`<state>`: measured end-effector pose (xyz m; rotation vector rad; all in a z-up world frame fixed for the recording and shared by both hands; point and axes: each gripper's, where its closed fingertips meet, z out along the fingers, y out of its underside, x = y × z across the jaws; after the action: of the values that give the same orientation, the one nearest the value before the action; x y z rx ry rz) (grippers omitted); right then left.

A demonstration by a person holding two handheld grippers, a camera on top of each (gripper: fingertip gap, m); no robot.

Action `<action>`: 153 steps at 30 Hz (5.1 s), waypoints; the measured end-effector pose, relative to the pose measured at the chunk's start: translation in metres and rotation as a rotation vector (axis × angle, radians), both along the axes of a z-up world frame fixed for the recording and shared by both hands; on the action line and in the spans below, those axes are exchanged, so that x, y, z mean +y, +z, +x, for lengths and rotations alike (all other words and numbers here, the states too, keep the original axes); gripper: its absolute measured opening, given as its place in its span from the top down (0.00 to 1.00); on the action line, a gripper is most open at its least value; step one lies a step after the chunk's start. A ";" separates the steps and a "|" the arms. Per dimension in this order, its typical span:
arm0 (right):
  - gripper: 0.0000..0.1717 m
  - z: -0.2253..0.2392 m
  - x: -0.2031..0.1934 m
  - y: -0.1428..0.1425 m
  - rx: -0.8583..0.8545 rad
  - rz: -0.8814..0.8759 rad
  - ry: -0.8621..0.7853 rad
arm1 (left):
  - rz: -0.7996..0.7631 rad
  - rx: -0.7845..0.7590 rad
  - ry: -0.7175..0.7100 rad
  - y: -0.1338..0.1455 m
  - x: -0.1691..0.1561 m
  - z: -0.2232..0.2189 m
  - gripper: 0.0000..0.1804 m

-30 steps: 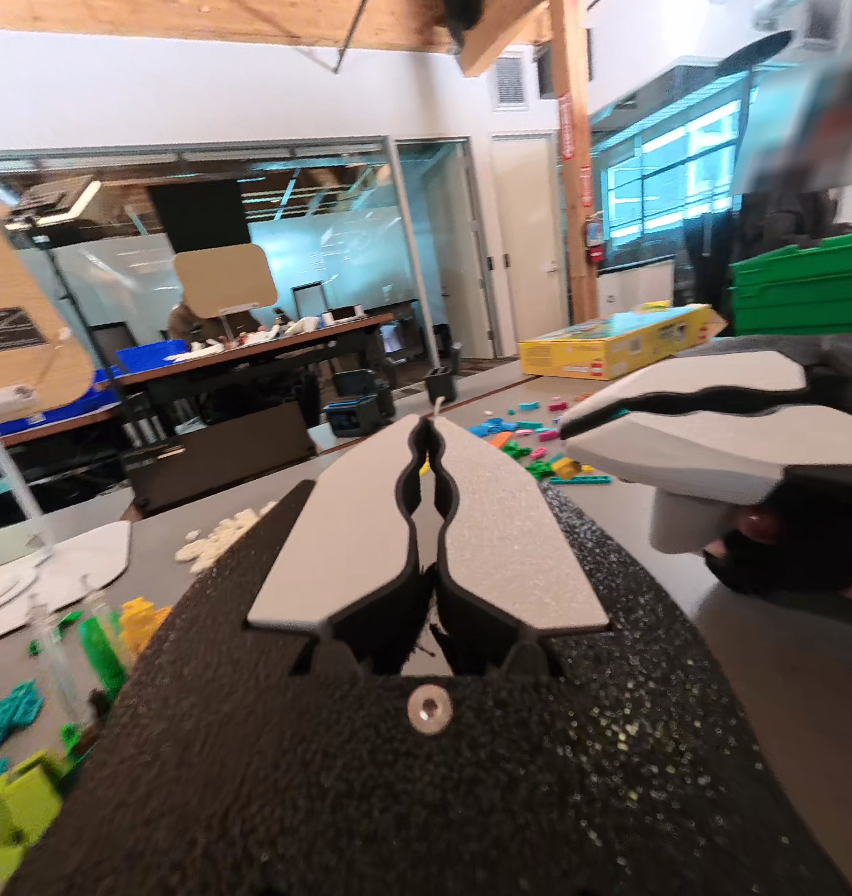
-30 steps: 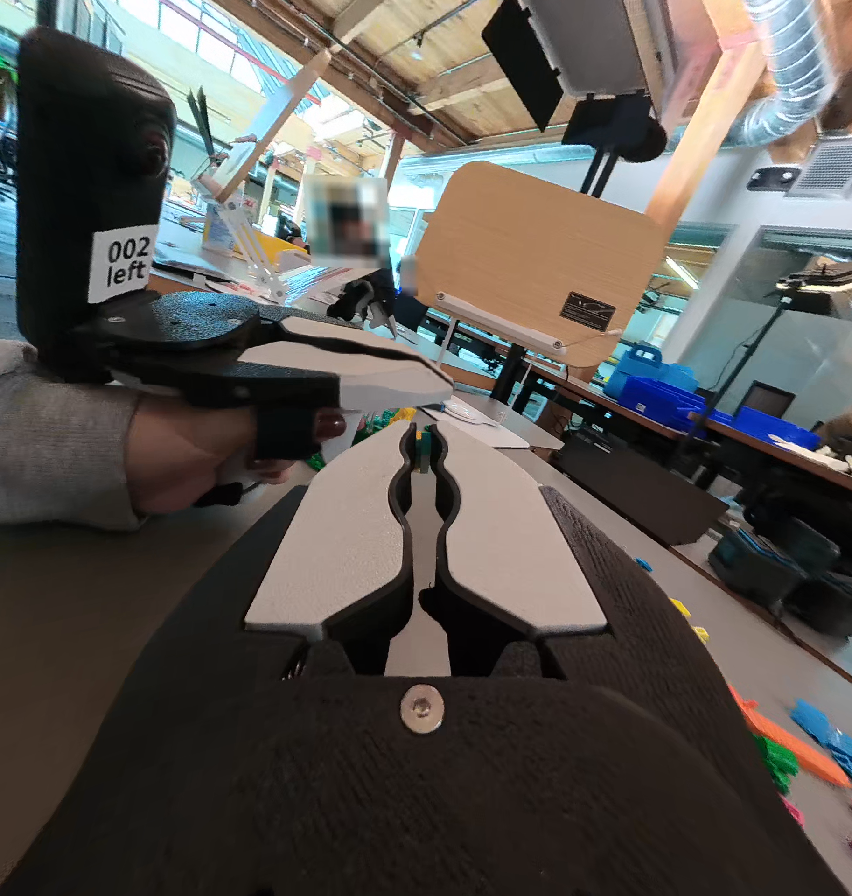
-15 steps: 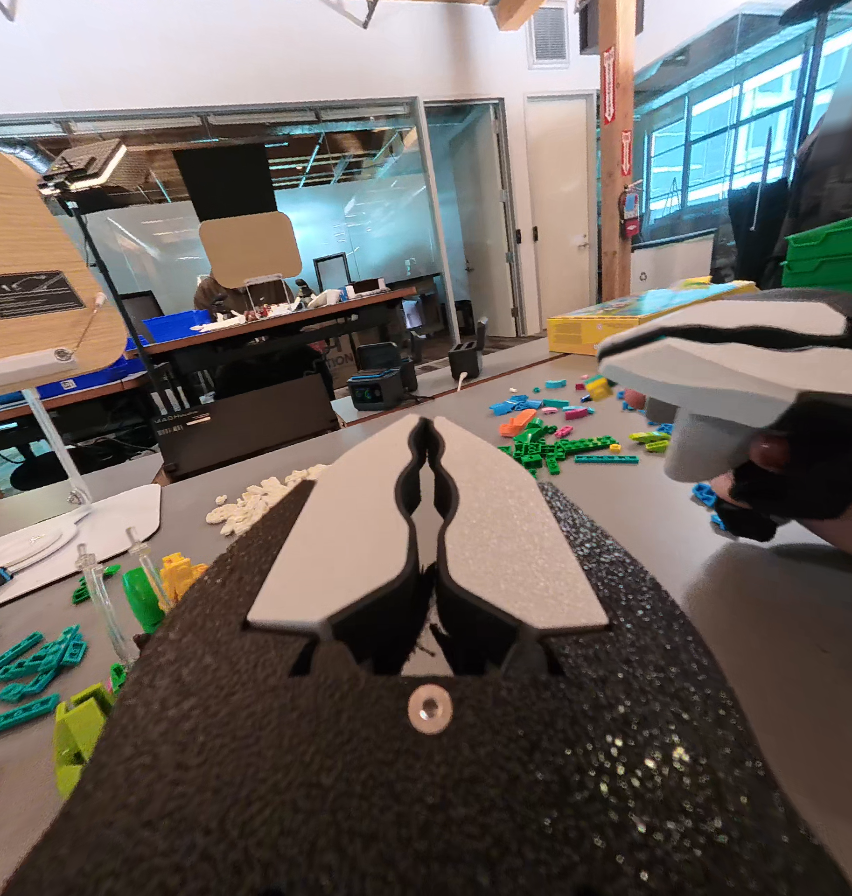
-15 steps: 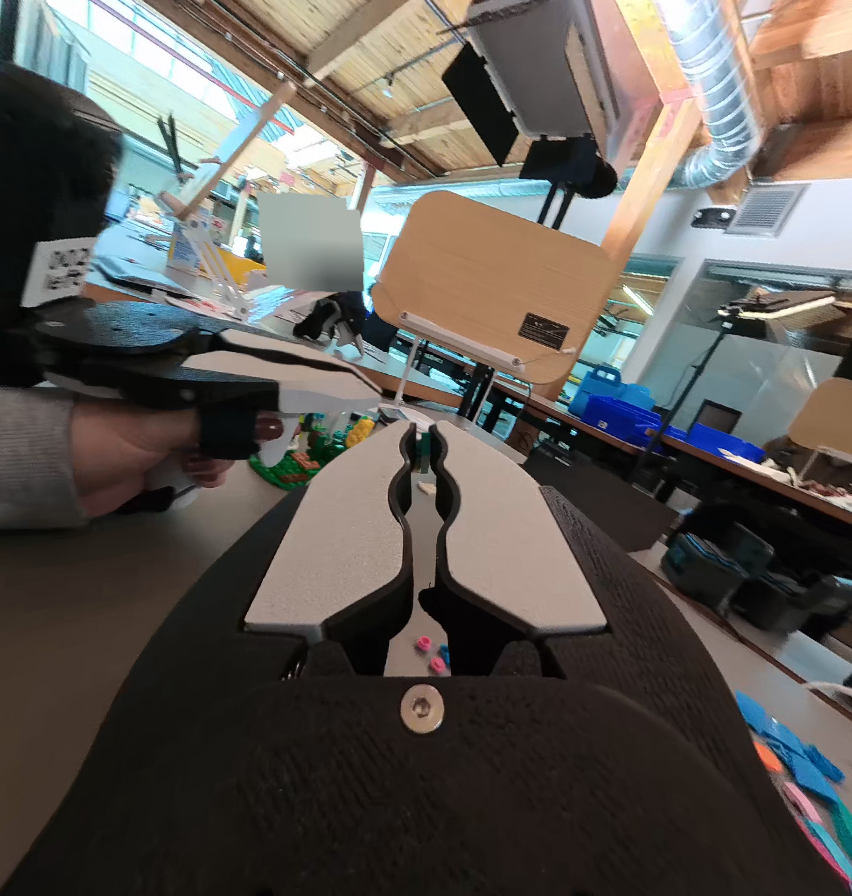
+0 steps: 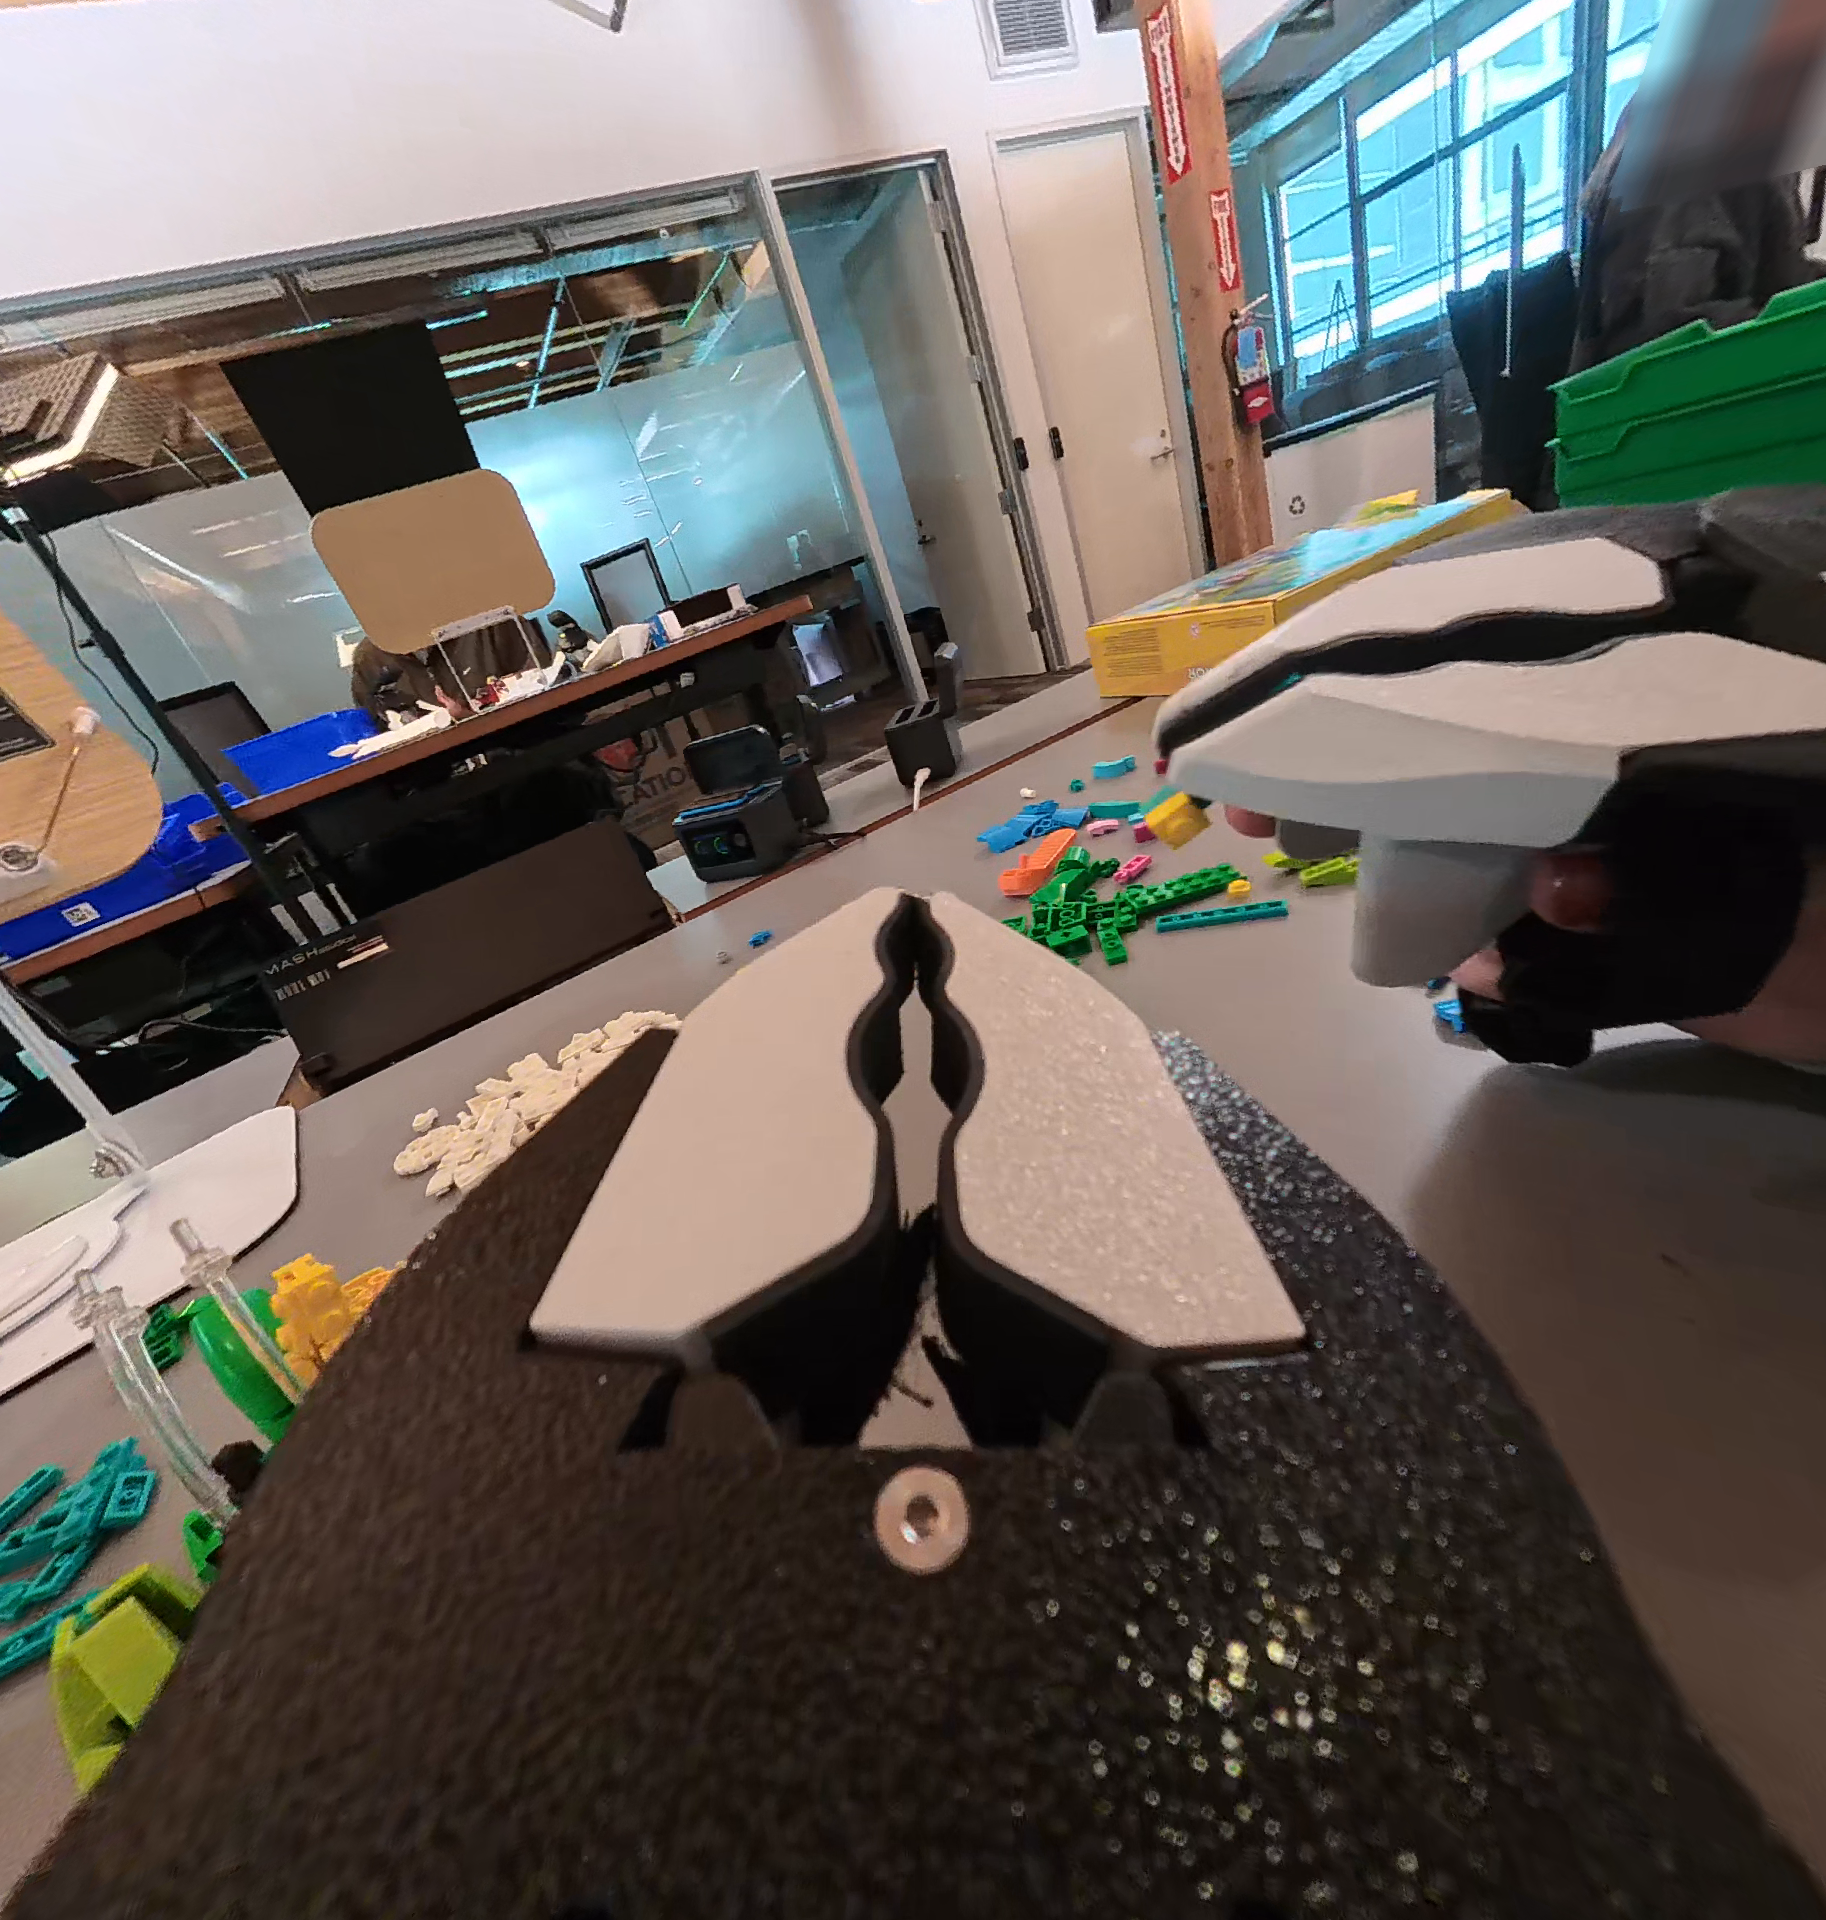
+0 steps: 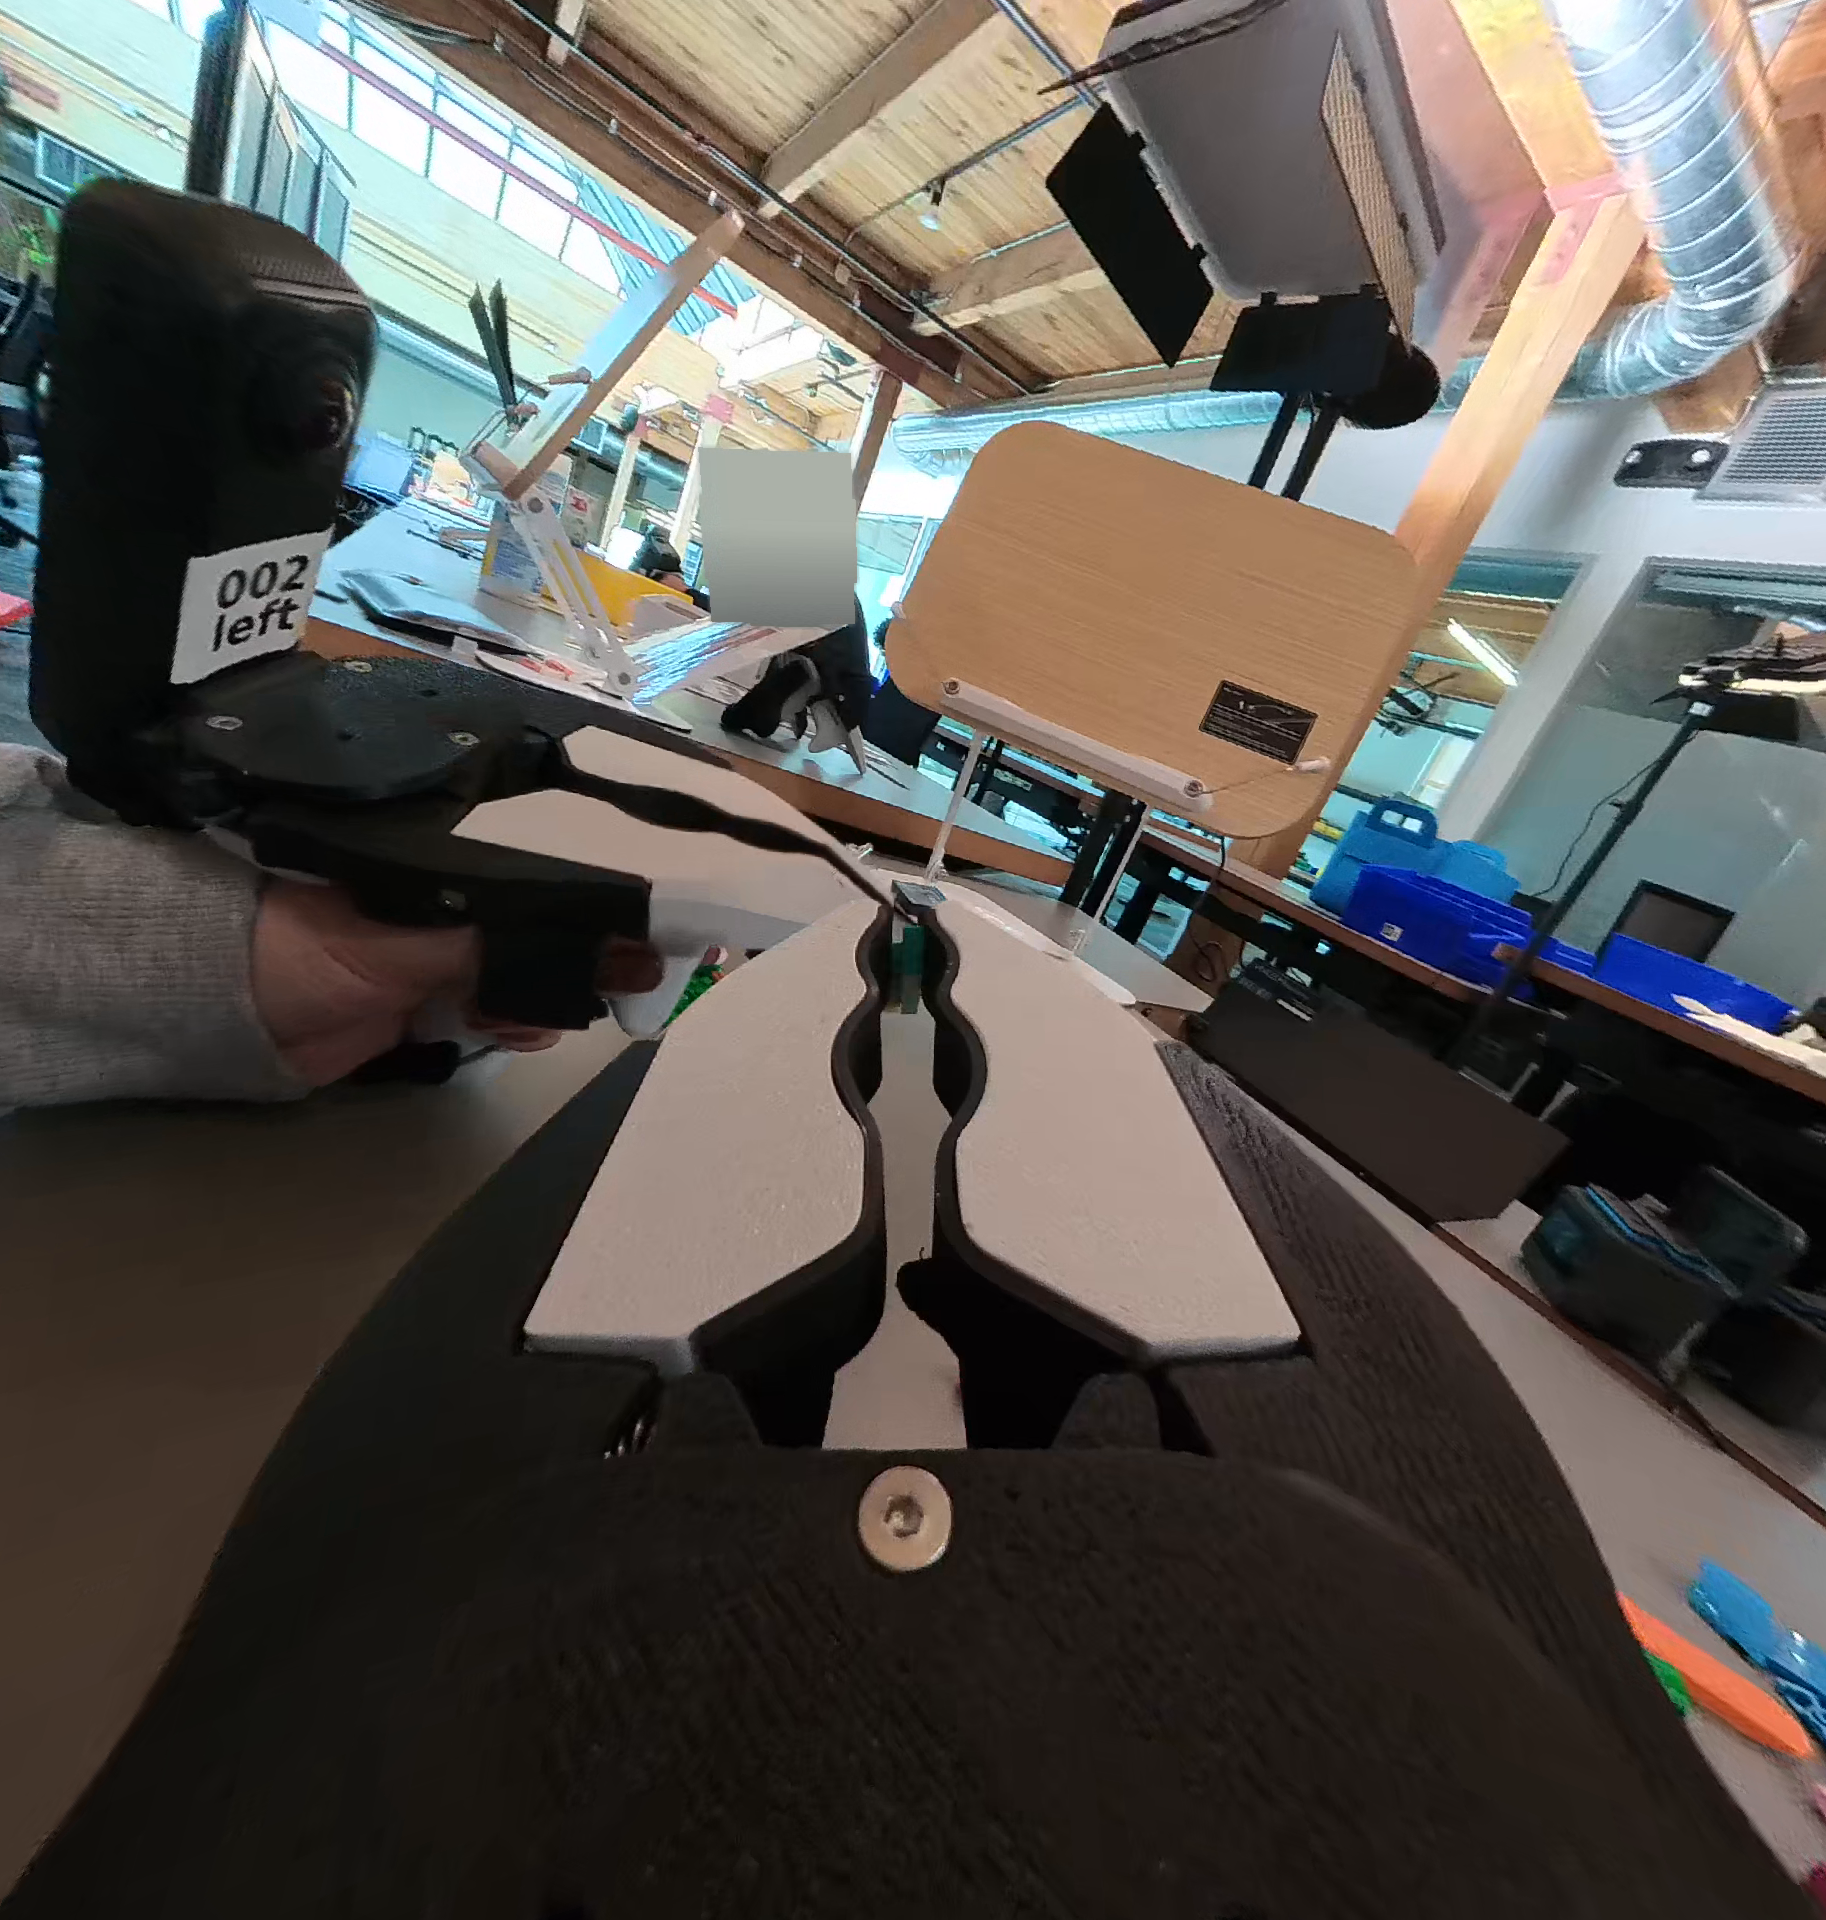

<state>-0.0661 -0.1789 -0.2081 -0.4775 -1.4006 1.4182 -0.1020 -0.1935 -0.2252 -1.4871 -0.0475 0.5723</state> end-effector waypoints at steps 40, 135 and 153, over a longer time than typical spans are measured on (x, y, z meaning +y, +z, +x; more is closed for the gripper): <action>0.99 0.011 0.001 0.009 -0.212 -0.456 0.384 | -0.017 0.059 -0.316 -0.003 0.014 0.055 0.95; 0.98 0.004 -0.001 0.003 -0.152 -0.306 0.237 | -0.113 0.286 0.008 -0.001 0.012 0.034 0.96; 0.97 0.003 -0.002 0.002 -0.151 -0.262 0.220 | 0.009 -0.139 -0.305 0.000 0.009 0.038 0.96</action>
<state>-0.0630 -0.1809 -0.2062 -0.6238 -1.4272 1.7883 -0.0642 -0.1844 -0.2247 -1.4889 0.0676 0.2225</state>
